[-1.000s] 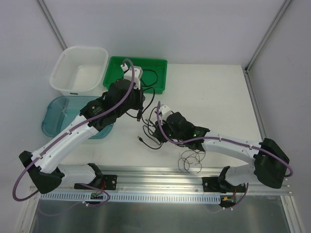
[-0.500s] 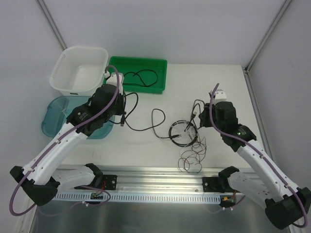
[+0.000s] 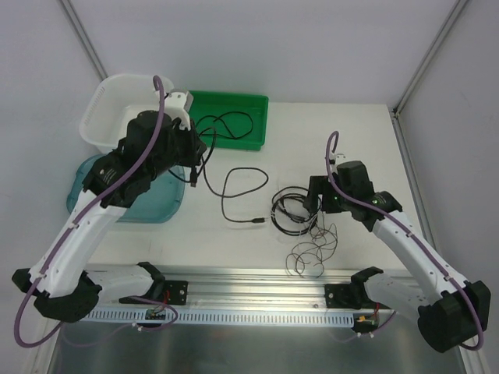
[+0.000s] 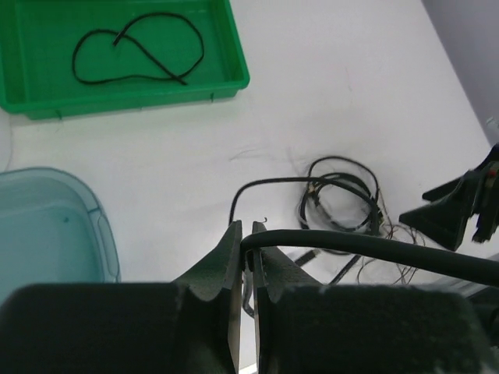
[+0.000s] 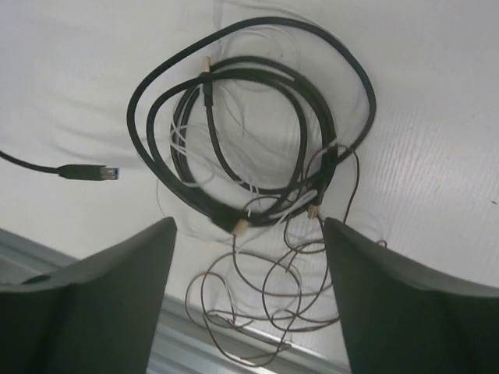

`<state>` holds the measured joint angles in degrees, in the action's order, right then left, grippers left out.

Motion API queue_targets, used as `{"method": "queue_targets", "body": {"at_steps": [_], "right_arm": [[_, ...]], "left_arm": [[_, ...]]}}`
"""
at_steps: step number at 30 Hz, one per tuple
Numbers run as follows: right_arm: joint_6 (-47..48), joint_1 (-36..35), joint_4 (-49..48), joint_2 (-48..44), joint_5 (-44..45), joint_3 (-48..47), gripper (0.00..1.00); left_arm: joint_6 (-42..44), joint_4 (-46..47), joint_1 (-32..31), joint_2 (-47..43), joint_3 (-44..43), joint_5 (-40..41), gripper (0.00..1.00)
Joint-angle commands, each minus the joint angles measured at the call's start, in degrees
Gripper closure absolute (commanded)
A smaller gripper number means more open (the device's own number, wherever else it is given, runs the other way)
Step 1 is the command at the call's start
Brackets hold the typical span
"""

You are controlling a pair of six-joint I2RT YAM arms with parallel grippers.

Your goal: Untangle the cables

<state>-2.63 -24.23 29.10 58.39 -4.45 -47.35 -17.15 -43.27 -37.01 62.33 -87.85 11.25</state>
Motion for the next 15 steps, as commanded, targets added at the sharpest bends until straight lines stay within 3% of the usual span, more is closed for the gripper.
{"method": "queue_targets", "body": {"at_steps": [1,3,5,13,15], "right_arm": [[0.61,-0.99,4.55,-3.19,-0.74,-2.65,0.17],[1.14,-1.35,7.18,-5.29,0.40,-3.18,0.05],[1.32,-1.87,8.59,-6.97,0.84,-3.53,0.01],[0.70,-2.32,12.73,-15.14,0.23,-3.45,0.03],[0.44,-2.31,13.35,-16.11,0.40,-3.45,0.03]], "left_arm": [[-0.52,0.90,0.45,6.64,-8.54,-2.72,1.00],[-0.26,0.99,0.98,9.29,-15.04,-1.93,1.00],[0.88,1.17,1.24,13.25,-21.70,0.34,1.00],[4.05,3.09,5.63,29.42,-47.11,2.29,1.00],[4.49,5.80,6.69,32.75,-49.95,2.55,1.00]]}}
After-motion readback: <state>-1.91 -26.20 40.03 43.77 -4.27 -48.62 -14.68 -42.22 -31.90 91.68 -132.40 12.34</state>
